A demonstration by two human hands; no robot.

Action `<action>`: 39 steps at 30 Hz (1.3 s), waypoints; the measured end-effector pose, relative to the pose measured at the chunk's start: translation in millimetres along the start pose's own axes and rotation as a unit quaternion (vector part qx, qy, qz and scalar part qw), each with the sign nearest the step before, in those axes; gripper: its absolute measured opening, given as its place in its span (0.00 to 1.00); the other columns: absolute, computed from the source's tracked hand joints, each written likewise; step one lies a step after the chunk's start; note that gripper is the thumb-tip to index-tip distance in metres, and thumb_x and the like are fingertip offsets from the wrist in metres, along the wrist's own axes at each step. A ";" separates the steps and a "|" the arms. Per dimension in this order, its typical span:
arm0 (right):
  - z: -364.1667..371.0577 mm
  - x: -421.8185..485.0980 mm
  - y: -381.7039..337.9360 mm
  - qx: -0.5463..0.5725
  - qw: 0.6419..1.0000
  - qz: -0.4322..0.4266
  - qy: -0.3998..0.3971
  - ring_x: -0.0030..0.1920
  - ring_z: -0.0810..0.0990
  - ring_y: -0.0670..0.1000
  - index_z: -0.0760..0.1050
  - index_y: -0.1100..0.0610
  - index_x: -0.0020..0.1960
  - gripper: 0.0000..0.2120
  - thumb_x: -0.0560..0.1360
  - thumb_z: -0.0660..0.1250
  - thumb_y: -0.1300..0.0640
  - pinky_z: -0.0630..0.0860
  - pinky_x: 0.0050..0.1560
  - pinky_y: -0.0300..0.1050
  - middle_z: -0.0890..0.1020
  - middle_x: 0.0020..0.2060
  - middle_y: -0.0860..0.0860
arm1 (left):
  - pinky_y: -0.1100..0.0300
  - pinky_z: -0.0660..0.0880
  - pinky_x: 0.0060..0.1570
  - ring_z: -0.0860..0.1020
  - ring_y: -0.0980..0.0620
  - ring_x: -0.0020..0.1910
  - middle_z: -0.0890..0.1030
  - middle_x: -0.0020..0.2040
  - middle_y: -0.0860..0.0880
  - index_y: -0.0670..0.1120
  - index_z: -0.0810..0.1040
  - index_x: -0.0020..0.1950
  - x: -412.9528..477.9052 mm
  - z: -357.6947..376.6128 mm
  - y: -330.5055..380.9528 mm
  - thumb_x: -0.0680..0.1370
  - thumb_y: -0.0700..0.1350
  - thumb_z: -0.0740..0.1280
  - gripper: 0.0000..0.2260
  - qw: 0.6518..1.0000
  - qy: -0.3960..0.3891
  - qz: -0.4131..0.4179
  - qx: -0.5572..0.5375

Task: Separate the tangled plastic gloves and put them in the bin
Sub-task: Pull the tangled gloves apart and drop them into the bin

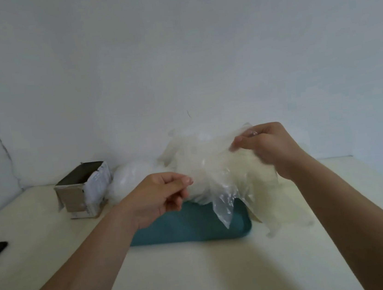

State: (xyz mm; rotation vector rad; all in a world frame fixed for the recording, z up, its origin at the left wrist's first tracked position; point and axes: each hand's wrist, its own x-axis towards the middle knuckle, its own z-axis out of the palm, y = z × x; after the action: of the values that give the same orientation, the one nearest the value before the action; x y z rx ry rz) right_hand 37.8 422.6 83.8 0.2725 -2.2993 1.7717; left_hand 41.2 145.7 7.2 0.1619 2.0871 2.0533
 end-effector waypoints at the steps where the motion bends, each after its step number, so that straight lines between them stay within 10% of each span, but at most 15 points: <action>1: -3.2 0.0 2.4 0.001 1.000 -0.002 0.003 0.21 0.68 0.42 0.87 0.61 0.44 0.05 0.76 0.74 0.61 0.61 0.23 0.32 0.79 0.26 0.41 | 0.62 0.76 0.32 0.75 0.53 0.30 0.81 0.38 0.45 0.39 0.86 0.55 -2.2 -4.5 -4.3 0.80 0.42 0.73 0.08 1.000 0.005 -0.005 0.013; 8: -11.4 5.9 3.0 0.031 0.994 -0.016 -0.100 0.25 0.57 0.47 0.87 0.63 0.50 0.07 0.78 0.71 0.62 0.51 0.29 0.41 0.69 0.21 0.43 | 0.42 0.76 0.68 0.82 0.37 0.64 0.82 0.65 0.34 0.35 0.79 0.68 3.3 18.1 7.2 0.76 0.66 0.68 0.36 0.985 -0.060 -0.058 -0.150; 11: -15.2 8.5 2.1 0.039 0.984 -0.034 -0.170 0.25 0.57 0.49 0.86 0.64 0.49 0.09 0.76 0.74 0.58 0.53 0.27 0.39 0.71 0.31 0.71 | 0.39 0.65 0.77 0.75 0.38 0.72 0.77 0.72 0.37 0.40 0.77 0.74 10.2 48.1 25.7 0.76 0.71 0.64 0.40 0.951 -0.161 -0.058 -0.257; 17: -62.1 9.0 -3.9 -0.009 0.988 -0.012 -0.152 0.26 0.67 0.52 0.86 0.60 0.44 0.07 0.75 0.74 0.56 0.62 0.28 0.41 0.72 0.33 0.69 | 0.55 0.81 0.52 0.86 0.50 0.50 0.88 0.54 0.47 0.47 0.82 0.50 34.1 86.0 64.2 0.83 0.47 0.67 0.06 0.966 -0.078 0.013 -0.248; 22: -93.0 35.3 9.8 -0.109 0.993 0.050 -0.025 0.45 0.87 0.55 0.86 0.59 0.48 0.06 0.77 0.73 0.57 0.81 0.38 0.49 0.87 0.49 0.55 | 0.56 0.85 0.47 0.87 0.47 0.50 0.85 0.62 0.40 0.41 0.81 0.53 57.9 71.0 77.0 0.84 0.40 0.67 0.04 0.970 0.011 0.048 -0.240; 27: -79.0 80.0 40.0 -0.228 0.971 0.052 0.041 0.23 0.73 0.50 0.82 0.56 0.47 0.08 0.80 0.69 0.52 0.67 0.23 0.38 0.87 0.37 0.53 | 0.54 0.85 0.46 0.85 0.42 0.59 0.82 0.68 0.39 0.44 0.75 0.41 48.3 51.7 89.6 0.82 0.37 0.65 0.11 0.969 0.014 0.088 -0.229; 31: -62.5 112.7 69.0 -0.324 0.942 0.072 0.056 0.22 0.74 0.50 0.80 0.56 0.43 0.13 0.80 0.66 0.49 0.76 0.29 0.42 0.87 0.35 0.52 | 0.60 0.82 0.37 0.83 0.44 0.64 0.82 0.69 0.49 0.46 0.70 0.41 27.7 44.2 102.7 0.83 0.36 0.60 0.12 0.978 -0.027 0.134 -0.158; 39: -42.5 122.7 93.5 -0.541 0.837 0.068 -0.054 0.52 0.82 0.55 0.78 0.51 0.52 0.08 0.78 0.69 0.48 0.78 0.48 0.48 0.81 0.49 0.48 | 0.56 0.84 0.46 0.82 0.39 0.65 0.82 0.68 0.44 0.45 0.70 0.41 65.0 86.6 112.0 0.79 0.37 0.64 0.08 0.965 -0.197 0.094 -0.148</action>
State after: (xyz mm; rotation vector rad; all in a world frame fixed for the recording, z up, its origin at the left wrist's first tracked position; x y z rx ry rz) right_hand -103.2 486.3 43.1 -0.0113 -3.0075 0.2537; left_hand -10.1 247.3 113.5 0.6815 1.5635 2.1885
